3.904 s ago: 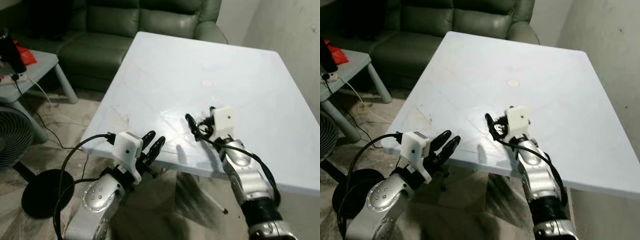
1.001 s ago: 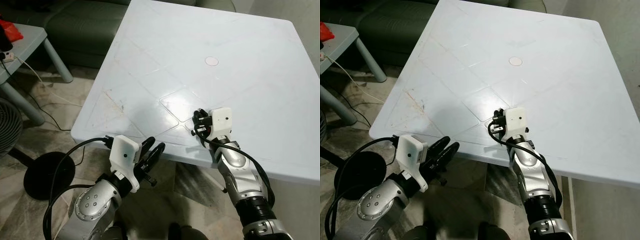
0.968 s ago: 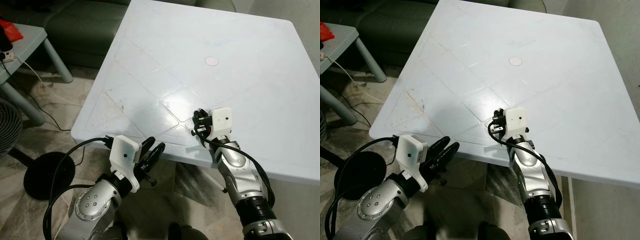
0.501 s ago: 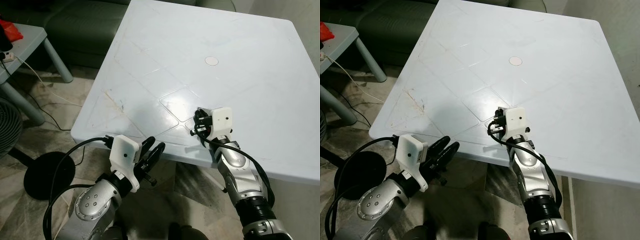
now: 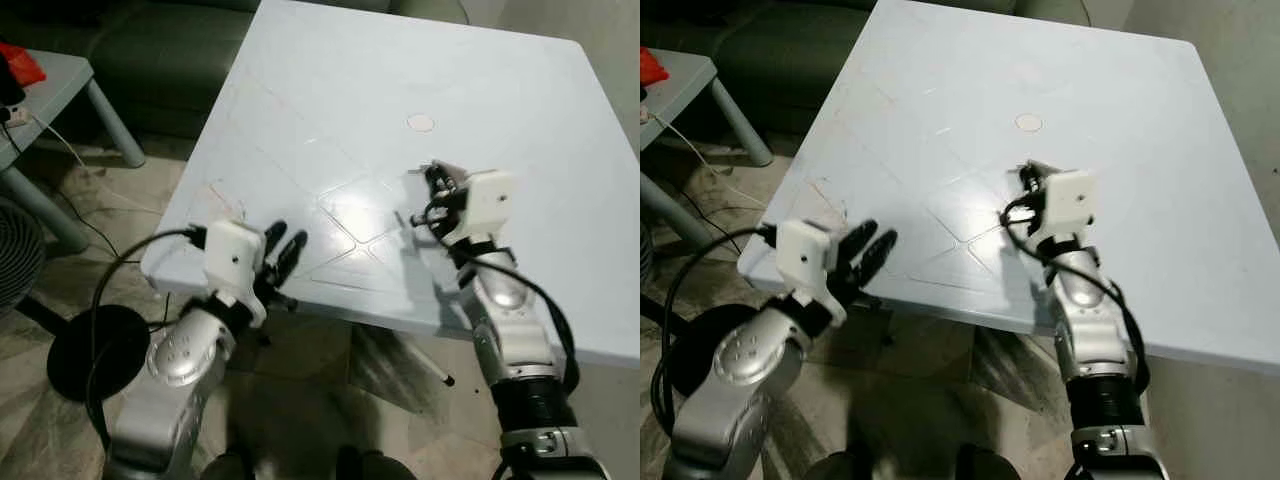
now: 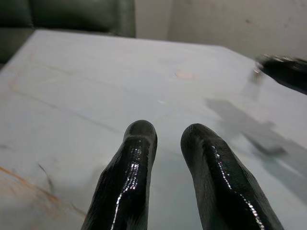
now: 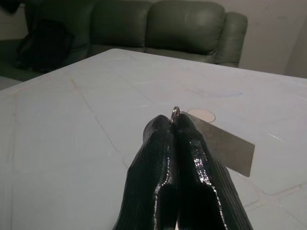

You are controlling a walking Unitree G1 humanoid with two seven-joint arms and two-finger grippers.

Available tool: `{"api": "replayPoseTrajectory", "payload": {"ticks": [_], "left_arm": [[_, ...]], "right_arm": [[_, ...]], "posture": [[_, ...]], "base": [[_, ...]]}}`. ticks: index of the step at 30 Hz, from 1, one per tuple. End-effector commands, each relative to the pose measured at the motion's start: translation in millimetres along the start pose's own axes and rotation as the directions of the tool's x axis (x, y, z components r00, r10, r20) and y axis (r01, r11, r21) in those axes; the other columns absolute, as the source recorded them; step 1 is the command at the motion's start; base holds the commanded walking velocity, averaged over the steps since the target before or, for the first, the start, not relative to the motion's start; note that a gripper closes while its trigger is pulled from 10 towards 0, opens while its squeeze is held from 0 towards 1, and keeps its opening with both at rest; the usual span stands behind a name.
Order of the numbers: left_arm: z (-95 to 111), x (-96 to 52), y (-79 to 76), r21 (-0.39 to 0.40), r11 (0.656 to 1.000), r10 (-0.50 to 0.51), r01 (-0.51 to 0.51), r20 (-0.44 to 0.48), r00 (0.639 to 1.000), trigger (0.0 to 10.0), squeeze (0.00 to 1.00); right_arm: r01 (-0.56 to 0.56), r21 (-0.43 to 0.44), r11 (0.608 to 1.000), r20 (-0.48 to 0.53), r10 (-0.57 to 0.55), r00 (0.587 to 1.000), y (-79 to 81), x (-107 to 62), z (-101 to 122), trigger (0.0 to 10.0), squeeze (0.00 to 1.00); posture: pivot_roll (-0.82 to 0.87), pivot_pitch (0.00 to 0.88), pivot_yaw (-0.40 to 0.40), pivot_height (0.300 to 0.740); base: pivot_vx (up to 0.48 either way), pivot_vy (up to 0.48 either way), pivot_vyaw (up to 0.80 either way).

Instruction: Hang keys on a hook

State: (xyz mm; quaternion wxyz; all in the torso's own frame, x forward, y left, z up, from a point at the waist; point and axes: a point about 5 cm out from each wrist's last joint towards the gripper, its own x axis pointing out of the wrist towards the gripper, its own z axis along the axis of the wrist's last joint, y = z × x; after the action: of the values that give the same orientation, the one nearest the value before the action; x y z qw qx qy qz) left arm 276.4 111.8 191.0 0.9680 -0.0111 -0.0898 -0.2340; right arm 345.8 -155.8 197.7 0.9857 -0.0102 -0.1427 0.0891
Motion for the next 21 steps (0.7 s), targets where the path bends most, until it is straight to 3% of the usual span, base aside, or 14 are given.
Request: {"api": "replayPoseTrajectory", "payload": {"ticks": [1, 6, 7, 12, 14, 16, 17, 18, 19, 20, 21], "left_arm": [[3.9, 4.7, 11.6, -0.012, 0.999, 0.039, -0.039, 0.027, 0.999, 10.0, 0.00], [12.8, 14.4, 24.7, -0.024, 0.996, 0.087, -0.086, 0.073, 0.994, 10.0, 0.00], [16.2, 18.1, 28.9, -0.021, 0.994, 0.108, -0.107, 0.089, 0.990, 10.0, 0.00], [21.8, 27.6, 39.9, -0.005, 0.985, 0.173, -0.174, 0.118, 0.978, 10.0, 0.00], [21.9, 30.1, 45.8, 0.006, 0.975, 0.220, -0.222, 0.124, 0.968, 10.0, 0.00], [22.5, 31.4, 47.0, 0.002, 0.973, 0.227, -0.229, 0.135, 0.964, 10.0, 0.00], [23.4, 31.4, 48.3, -0.015, 0.971, 0.238, -0.238, 0.141, 0.961, 10.0, 0.00], [22.9, 31.2, 51.1, -0.047, 0.966, 0.260, -0.255, 0.138, 0.956, 10.0, 0.00], [22.9, 31.2, 51.1, -0.047, 0.966, 0.260, -0.255, 0.138, 0.956, 10.0, 0.00], [22.4, 31.4, 52.2, -0.058, 0.964, 0.266, -0.261, 0.134, 0.954, 10.0, 0.00], [21.4, 31.2, 52.8, -0.056, 0.963, 0.269, -0.264, 0.133, 0.954, 10.0, 0.00]], "right_arm": [[-0.013, -0.007, 1.000, 0.018, 0.013, 1.000, -4.8, 1.8, 13.3, 0.0, 0.00], [-0.013, -0.047, 0.999, 0.028, 0.014, 0.999, -10.3, 1.2, 22.2, 0.0, 0.00], [-0.002, -0.041, 0.999, 0.026, 0.003, 1.000, -14.1, 0.7, 25.7, 9.6, 0.00], [0.005, 0.084, 0.996, -0.021, -0.003, 1.000, -19.0, -2.7, 28.5, 10.0, 0.00], [0.033, 0.254, 0.967, -0.014, -0.030, 0.999, -20.3, -6.4, 26.2, 10.0, 0.00], [0.022, 0.314, 0.949, -0.010, -0.019, 1.000, -19.9, -7.7, 25.9, 10.0, 0.00], [0.028, 0.398, 0.917, -0.017, -0.024, 1.000, -19.5, -7.9, 25.8, 10.0, 0.00], [0.027, 0.635, 0.772, -0.011, -0.027, 1.000, -19.3, -8.1, 26.4, 10.0, 0.00], [0.027, 0.635, 0.772, -0.011, -0.027, 1.000, -19.3, -8.1, 26.4, 10.0, 0.00], [0.019, 0.722, 0.692, 0.000, -0.028, 1.000, -19.4, -8.2, 27.4, 10.0, 0.00], [0.026, 0.822, 0.569, -0.007, -0.035, 0.999, -19.6, -7.9, 25.4, 10.0, 0.00]], "posture": [[0.02, 0.155, -0.060, 0.740], [0.01, 0.125, -0.069, 0.740], [0.01, 0.108, -0.072, 0.740], [0.01, 0.071, -0.084, 0.740], [0.01, 0.037, -0.096, 0.740], [0.02, 0.034, -0.098, 0.740], [0.02, 0.025, -0.101, 0.740], [0.02, 0.011, -0.100, 0.740], [0.02, 0.011, -0.100, 0.740], [0.02, 0.011, -0.100, 0.740], [0.02, 0.005, -0.103, 0.740]], "base": [[0.000, 0.000, 0.00], [0.000, 0.000, 0.00], [0.000, 0.000, 0.00], [0.000, 0.000, 0.00], [0.000, 0.000, 0.00], [0.000, 0.000, 0.00], [0.000, 0.000, 0.00], [0.000, 0.000, 0.00], [0.000, 0.000, 0.00], [0.000, 0.000, 0.00], [0.000, 0.000, 0.00]]}}
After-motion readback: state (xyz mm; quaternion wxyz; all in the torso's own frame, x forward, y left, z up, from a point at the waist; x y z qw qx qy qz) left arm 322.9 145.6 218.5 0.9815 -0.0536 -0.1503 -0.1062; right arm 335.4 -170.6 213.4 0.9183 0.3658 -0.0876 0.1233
